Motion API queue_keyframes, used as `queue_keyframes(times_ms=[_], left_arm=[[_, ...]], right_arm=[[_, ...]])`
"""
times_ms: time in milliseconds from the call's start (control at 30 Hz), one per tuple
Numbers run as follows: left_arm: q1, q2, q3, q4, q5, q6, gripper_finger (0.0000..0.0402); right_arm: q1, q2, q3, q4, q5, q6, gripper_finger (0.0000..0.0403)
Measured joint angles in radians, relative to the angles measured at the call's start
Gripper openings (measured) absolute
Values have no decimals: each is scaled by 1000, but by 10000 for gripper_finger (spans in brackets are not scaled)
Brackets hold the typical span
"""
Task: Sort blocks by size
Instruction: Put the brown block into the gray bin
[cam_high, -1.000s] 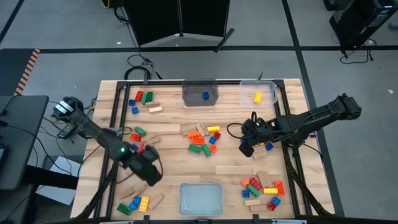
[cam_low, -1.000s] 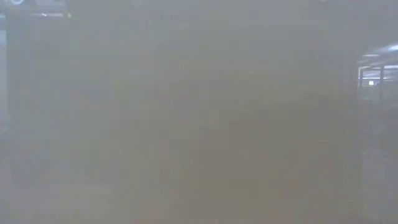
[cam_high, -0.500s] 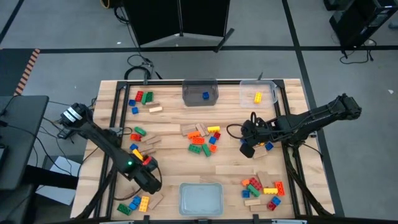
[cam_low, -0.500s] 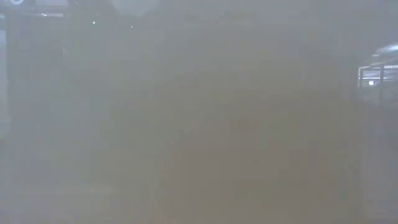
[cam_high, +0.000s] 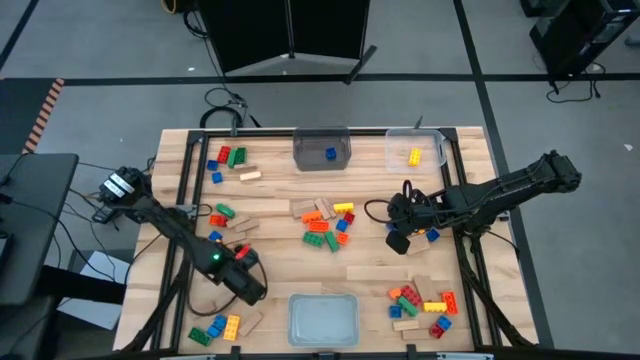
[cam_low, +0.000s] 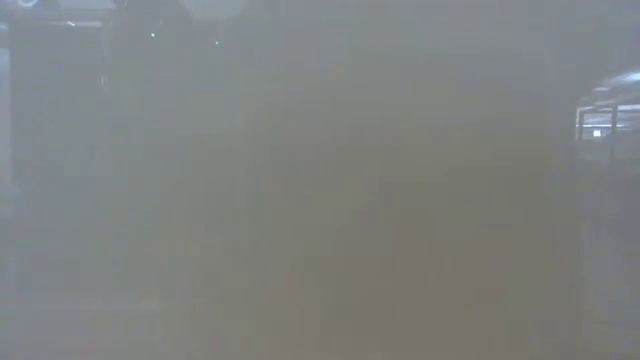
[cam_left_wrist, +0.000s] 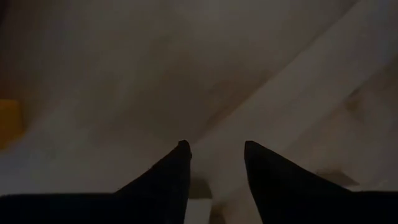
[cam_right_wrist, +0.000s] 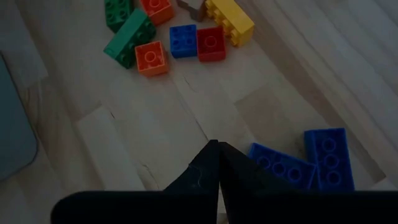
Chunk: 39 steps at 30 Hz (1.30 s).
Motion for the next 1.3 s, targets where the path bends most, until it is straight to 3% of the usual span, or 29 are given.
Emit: queue_keyframes(times_ms=[133,633,1300], left_arm=[[7,0,0,-3,19,23,182],[4,-1,0,-40,86,21,182],[-126,37,0,-58,106,-7,182]], right_arm=[[0,0,0,1,0,8,21],[-25,0,0,47,-25,10,21],[-57,0,0,180,-44,29,21]])
